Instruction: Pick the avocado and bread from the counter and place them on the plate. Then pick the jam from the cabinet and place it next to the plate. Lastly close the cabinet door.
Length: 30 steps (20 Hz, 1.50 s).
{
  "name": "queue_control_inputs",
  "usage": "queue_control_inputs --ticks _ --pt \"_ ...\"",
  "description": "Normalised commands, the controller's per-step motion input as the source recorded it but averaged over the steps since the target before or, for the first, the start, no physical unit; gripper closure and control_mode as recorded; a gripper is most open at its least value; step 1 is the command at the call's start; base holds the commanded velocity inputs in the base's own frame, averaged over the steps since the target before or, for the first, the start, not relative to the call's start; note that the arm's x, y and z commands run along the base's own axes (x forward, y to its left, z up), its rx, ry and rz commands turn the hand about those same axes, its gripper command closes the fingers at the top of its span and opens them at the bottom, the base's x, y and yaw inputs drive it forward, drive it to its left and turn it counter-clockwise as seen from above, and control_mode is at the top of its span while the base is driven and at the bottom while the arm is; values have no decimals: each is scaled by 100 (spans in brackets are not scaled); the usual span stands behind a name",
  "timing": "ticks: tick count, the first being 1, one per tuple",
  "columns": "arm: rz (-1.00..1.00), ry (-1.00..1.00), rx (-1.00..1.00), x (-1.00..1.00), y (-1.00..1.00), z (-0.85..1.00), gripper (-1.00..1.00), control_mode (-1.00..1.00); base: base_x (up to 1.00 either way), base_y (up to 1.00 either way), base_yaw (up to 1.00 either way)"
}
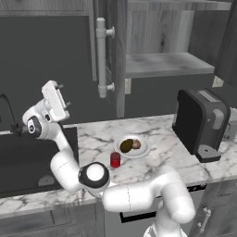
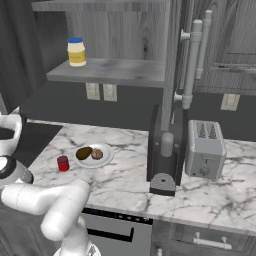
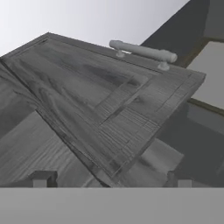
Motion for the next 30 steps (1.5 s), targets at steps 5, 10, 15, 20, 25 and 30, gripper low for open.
queue_control_inputs --ticks 5,10,15,20,25,30 --pt "-5 -24 0 -6 -35 41 -100 -100 0 0 0" --pt "-4 -23 0 -22 -30 31 -100 -100 0 0 0" --pt "-2 -23 0 -22 -34 27 -100 -100 0 0 0" --pt "0 -25 1 -20 -56 26 -100 -100 0 0 0" --pt "4 -21 5 -23 -71 27 -100 -100 0 0 0" --pt "12 -14 13 -27 -82 29 -100 -100 0 0 0"
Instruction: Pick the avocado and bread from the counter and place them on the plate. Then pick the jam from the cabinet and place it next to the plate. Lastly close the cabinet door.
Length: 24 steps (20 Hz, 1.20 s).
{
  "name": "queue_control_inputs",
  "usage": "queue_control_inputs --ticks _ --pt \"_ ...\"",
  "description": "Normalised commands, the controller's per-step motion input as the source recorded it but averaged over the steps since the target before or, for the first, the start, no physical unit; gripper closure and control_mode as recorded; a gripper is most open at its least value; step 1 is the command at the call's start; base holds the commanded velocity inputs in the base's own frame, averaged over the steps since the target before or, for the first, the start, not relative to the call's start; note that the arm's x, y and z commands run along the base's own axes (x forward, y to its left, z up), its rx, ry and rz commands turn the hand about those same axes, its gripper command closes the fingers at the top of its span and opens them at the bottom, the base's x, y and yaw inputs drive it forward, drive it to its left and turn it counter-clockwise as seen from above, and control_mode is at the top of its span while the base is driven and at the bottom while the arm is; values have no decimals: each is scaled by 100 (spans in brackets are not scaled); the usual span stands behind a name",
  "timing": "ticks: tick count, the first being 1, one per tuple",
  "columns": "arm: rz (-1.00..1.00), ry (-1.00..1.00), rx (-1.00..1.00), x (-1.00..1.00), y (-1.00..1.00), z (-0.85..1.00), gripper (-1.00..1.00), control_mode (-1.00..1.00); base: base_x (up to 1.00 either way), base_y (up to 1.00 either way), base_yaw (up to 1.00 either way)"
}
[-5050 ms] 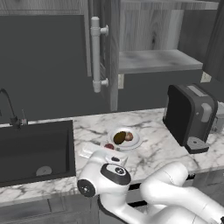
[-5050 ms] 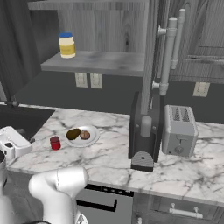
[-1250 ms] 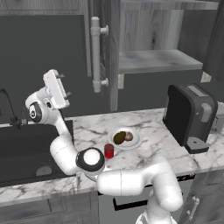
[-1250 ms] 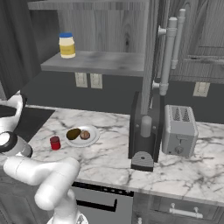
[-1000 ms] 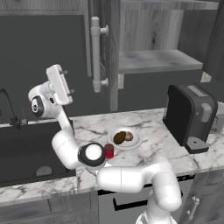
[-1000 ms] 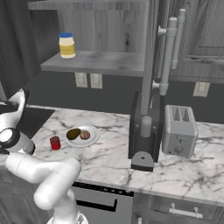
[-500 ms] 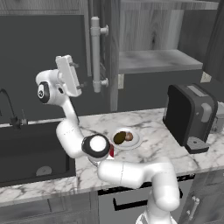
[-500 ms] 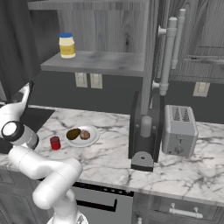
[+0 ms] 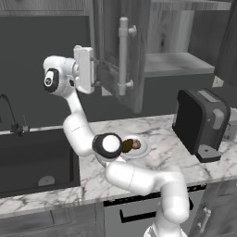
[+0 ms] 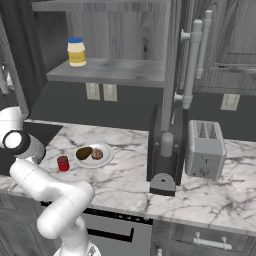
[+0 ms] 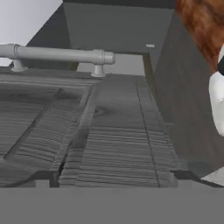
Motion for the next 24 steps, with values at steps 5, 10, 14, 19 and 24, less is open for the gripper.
queue_control_inputs --ticks 5,10,14,19,24 --pt "17 -3 23 -36 -91 23 -100 -100 0 0 0" --pt "21 -2 21 -15 -98 3 -100 -100 0 0 0" --pt "25 -6 19 16 -100 -6 -100 -100 0 0 0" --pt "34 -2 18 60 -100 -18 -100 -100 0 0 0" --pt "40 0 14 88 -100 -40 -100 -100 0 0 0"
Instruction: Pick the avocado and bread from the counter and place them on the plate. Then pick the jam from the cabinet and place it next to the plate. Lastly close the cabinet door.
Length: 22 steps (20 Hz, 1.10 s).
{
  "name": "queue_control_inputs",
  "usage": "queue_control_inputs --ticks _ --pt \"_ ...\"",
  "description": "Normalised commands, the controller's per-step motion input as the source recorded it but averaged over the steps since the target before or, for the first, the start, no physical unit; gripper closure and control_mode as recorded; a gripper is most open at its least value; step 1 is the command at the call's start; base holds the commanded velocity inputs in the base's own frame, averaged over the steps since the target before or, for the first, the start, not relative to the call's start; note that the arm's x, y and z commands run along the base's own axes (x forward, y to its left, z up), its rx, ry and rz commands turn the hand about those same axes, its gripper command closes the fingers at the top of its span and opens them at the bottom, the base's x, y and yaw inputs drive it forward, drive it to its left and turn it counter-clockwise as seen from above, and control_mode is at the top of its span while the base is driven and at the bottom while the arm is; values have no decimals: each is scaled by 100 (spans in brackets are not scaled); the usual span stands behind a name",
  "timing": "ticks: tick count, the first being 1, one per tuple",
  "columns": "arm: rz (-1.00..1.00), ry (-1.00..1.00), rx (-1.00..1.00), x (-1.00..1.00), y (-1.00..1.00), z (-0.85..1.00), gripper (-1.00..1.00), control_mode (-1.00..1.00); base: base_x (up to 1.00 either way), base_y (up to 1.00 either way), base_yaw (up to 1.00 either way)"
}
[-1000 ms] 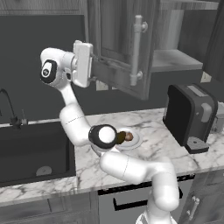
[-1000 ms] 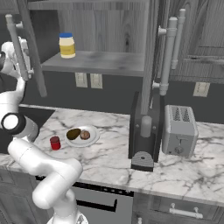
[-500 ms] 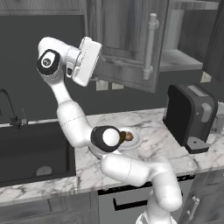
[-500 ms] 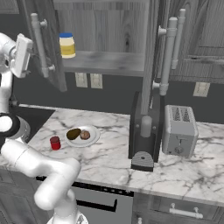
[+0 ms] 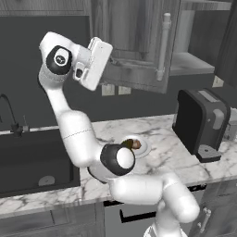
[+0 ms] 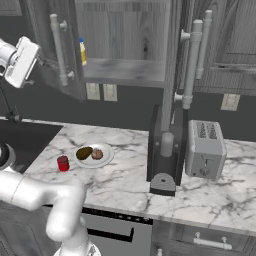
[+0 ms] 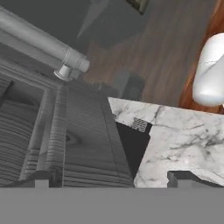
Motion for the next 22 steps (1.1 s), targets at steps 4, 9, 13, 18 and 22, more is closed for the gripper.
queue_control_inputs --ticks 4,9,13,18,22 --pt "43 0 10 100 -91 -50 -100 -100 0 0 0" --pt "45 6 8 100 -80 -60 -100 -100 0 0 0" --pt "43 10 8 100 -78 -57 -100 -100 0 0 0" --pt "40 12 6 100 -78 -48 -100 -100 0 0 0" --pt "39 16 3 100 -74 -50 -100 -100 0 0 0"
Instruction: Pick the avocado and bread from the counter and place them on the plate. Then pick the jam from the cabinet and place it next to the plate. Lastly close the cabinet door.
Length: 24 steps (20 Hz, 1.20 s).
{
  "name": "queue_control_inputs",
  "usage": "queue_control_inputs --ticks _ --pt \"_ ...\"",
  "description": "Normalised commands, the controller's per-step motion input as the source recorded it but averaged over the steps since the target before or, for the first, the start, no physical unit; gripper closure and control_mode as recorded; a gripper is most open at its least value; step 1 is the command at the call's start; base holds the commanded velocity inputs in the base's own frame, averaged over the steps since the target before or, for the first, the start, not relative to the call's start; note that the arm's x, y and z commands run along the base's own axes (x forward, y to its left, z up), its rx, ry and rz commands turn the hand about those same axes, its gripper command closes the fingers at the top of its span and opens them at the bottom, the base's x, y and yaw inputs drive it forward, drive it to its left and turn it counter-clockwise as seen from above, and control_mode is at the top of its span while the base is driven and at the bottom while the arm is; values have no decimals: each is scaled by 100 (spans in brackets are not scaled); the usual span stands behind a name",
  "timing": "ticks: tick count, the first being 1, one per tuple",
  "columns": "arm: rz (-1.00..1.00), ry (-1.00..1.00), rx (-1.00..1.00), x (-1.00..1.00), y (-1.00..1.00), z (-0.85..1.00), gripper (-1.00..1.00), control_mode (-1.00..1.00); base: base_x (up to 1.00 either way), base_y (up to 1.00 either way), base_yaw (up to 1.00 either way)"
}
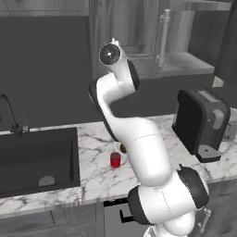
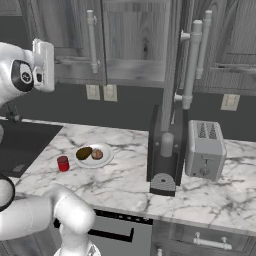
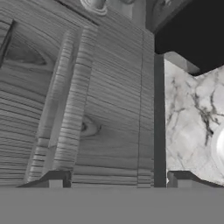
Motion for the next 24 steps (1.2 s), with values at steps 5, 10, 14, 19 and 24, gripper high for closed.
queue_control_inputs --ticks 5,10,14,19,24 --pt "38 21 0 100 -69 -61 -100 -100 0 0 0" --pt "36 17 1 87 -62 -43 -100 -100 0 0 0" --pt "29 6 0 -27 -19 -1 -100 -100 0 0 0" --pt "29 -4 0 -98 -16 0 -100 -100 0 0 0" --pt "24 -15 0 -100 -10 -1 -100 -100 0 0 0"
